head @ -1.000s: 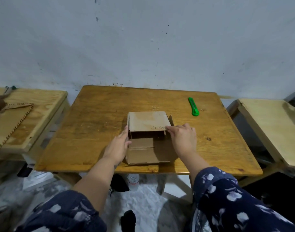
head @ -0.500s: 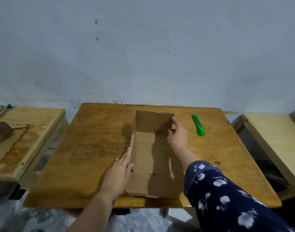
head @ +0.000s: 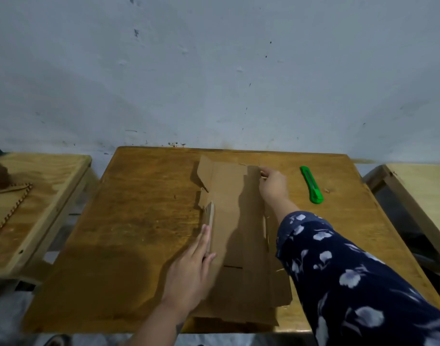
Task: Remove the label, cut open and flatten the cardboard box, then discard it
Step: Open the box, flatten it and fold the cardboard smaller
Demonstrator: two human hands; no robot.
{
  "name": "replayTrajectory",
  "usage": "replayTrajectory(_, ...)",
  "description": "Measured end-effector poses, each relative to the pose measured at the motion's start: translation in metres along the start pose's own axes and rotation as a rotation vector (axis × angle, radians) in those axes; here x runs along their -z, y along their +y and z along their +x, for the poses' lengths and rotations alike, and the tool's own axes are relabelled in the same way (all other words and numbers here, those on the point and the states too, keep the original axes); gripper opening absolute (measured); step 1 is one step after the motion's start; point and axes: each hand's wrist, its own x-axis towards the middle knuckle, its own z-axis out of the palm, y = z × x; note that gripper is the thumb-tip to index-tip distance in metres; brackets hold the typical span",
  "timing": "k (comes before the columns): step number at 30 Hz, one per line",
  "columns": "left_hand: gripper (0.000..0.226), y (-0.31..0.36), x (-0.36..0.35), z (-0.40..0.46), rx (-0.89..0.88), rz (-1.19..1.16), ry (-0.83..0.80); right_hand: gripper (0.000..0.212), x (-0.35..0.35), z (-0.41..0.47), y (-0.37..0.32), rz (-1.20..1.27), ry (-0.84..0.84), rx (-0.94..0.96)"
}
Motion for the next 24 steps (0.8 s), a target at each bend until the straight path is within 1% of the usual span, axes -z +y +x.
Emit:
replayTrajectory(3,0.062,0.003,0.000,0.003,0.032,-0.027,-0.002,0.043,0.001,-0.013,0.001,-0.090,0.053,0.071)
replayTrajectory(5,0.062,0.006,-0.001,0.004,0.061,-0.050,0.012,0.041,-0.001,-0.029,0.002,-0.228,0.105,0.142)
replayTrajectory(7,0.061,0.010,-0.001,0.006,0.090,-0.090,0.030,0.037,-0.004,-0.057,0.002,-0.350,0.106,0.227)
replayTrajectory(9,0.060,0.015,-0.002,0.008,0.117,-0.121,0.041,0.033,-0.010,-0.089,0.004,-0.441,0.054,0.305)
replayTrajectory(11,0.059,0.018,-0.002,0.010,0.133,-0.136,0.048,0.035,-0.019,-0.120,0.013,-0.539,-0.004,0.343)
replayTrajectory(15,0.059,0.015,0.001,0.010,0.162,-0.137,0.037,0.056,-0.029,-0.157,0.042,-0.700,-0.197,0.261)
replayTrajectory(17,0.059,0.010,0.004,0.008,0.175,-0.088,0.051,0.061,-0.025,-0.160,0.055,-0.743,-0.286,0.220)
replayTrajectory(20,0.057,-0.006,0.007,0.004,0.201,0.084,0.054,0.061,-0.017,-0.156,0.064,-0.755,-0.359,0.213)
replayTrajectory(22,0.060,-0.018,0.009,0.000,0.260,0.156,0.010,0.061,-0.015,-0.154,0.067,-0.757,-0.376,0.223)
replayTrajectory(24,0.071,-0.025,0.010,-0.002,0.320,0.202,-0.056,0.060,-0.015,-0.155,0.067,-0.756,-0.379,0.225)
